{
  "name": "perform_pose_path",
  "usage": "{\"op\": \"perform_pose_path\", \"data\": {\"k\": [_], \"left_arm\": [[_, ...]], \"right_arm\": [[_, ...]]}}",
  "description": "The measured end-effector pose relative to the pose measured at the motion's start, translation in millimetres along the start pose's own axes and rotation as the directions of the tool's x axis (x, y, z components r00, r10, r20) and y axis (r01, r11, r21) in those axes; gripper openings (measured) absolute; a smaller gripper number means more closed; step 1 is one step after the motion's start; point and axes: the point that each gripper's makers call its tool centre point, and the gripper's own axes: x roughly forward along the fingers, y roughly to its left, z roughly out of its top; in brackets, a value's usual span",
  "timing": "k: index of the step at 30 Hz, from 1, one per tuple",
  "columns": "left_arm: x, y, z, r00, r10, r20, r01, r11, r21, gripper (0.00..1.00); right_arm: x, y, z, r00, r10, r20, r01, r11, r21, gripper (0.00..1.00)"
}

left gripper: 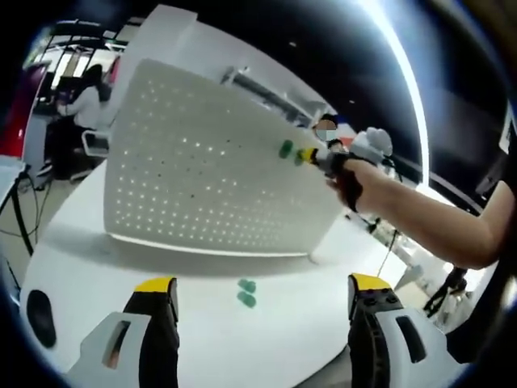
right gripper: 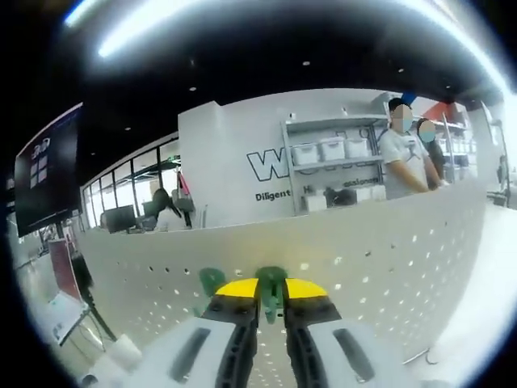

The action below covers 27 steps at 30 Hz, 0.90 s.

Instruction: Insert the hook assembly into the mounting plate slot until the hook locks in place.

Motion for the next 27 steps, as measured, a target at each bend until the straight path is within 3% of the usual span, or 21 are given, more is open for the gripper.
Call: {"op": "perform_pose_path", "data": {"k": [2, 7, 10, 18, 20, 27], "left_arm": [[0, -0.5, -0.4, 1.000, -0.001, -0.004, 0.001, 1.000, 0.002, 0.88], [0, -4.3, -1.0, 1.000, -0.006, -0.012, 0.006, 1.000, 0.011, 0.88], [0, -7.0, -4.6, 1.000, -0.009, -0.024, 0.009, 1.000, 0.021, 0.88], [1, -13.3, -19.8, 0.998, -0.018, -0.067, 0.020, 1.000, 0.024, 0.88], [1, -14.2, -22.3, 0.997, -0.021, -0.075, 0.023, 0.999, 0.026, 0.88], [0, -16.0, -27.7, 0.995, -0.025, -0.093, 0.028, 0.999, 0.030, 0.88]], "right_arm": [[-2, 2, 3.1, 1.000, 0.008, 0.011, -0.009, 0.998, 0.059, 0.13], [-16, 2, 17.4, 0.998, 0.020, 0.051, -0.021, 0.999, 0.023, 0.17], [-21, -4, 13.0, 0.999, 0.022, 0.040, -0.024, 0.999, 0.036, 0.19], [-43, -23, -10.6, 1.000, 0.020, -0.014, -0.020, 1.000, -0.005, 0.21], [-52, -32, -25.3, 0.998, -0.001, -0.064, -0.003, 0.998, -0.058, 0.21], [-78, -44, -65.2, 0.990, 0.009, -0.141, -0.019, 0.997, -0.071, 0.21]]}}
